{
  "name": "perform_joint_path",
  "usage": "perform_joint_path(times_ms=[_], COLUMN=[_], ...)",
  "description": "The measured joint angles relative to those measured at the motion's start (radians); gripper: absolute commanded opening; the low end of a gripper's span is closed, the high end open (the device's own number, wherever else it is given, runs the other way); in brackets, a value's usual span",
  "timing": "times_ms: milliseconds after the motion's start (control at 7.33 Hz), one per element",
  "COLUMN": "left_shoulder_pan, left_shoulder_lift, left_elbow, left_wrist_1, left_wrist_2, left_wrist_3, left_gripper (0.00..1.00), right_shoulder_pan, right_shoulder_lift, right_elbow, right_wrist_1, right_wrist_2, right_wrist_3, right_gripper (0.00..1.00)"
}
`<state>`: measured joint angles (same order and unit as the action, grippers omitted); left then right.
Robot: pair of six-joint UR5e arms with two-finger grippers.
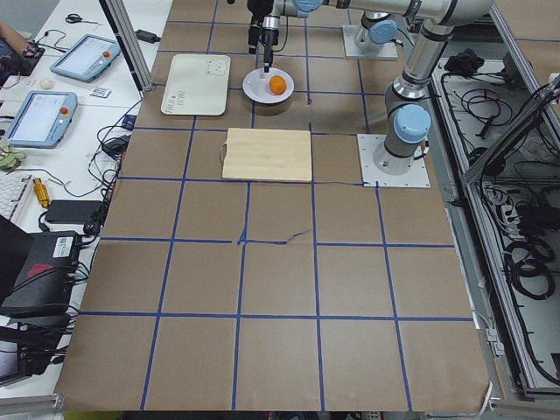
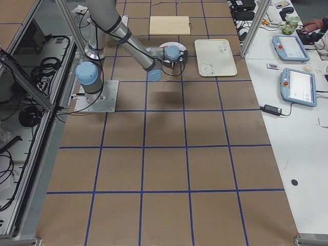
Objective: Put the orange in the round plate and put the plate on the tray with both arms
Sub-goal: 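Close the right gripper on the bowl rim nearest it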
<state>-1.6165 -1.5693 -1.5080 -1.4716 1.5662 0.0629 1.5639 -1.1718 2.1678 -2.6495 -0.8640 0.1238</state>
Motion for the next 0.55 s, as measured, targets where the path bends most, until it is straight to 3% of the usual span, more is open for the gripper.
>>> perform_joint_path(times_ms=[273,545], left_shoulder_pan=[0.001,0.001], left_shoulder_lift=[0.0,0.0], left_elbow=[0.0,0.0], left_wrist_1=[0.0,0.0], left_wrist_2=[0.0,0.0], left_wrist_3=[0.0,0.0], left_gripper=[1.0,1.0], right_shoulder_pan=[0.015,0.016], right_shoulder_lift=[0.001,0.002], right_elbow=[0.002,0.003], right_wrist_1=[-0.001,0.001], right_wrist_2=[-0.006,-0.012], right_wrist_3=[0.013,0.015], right_gripper=[0.73,0.44])
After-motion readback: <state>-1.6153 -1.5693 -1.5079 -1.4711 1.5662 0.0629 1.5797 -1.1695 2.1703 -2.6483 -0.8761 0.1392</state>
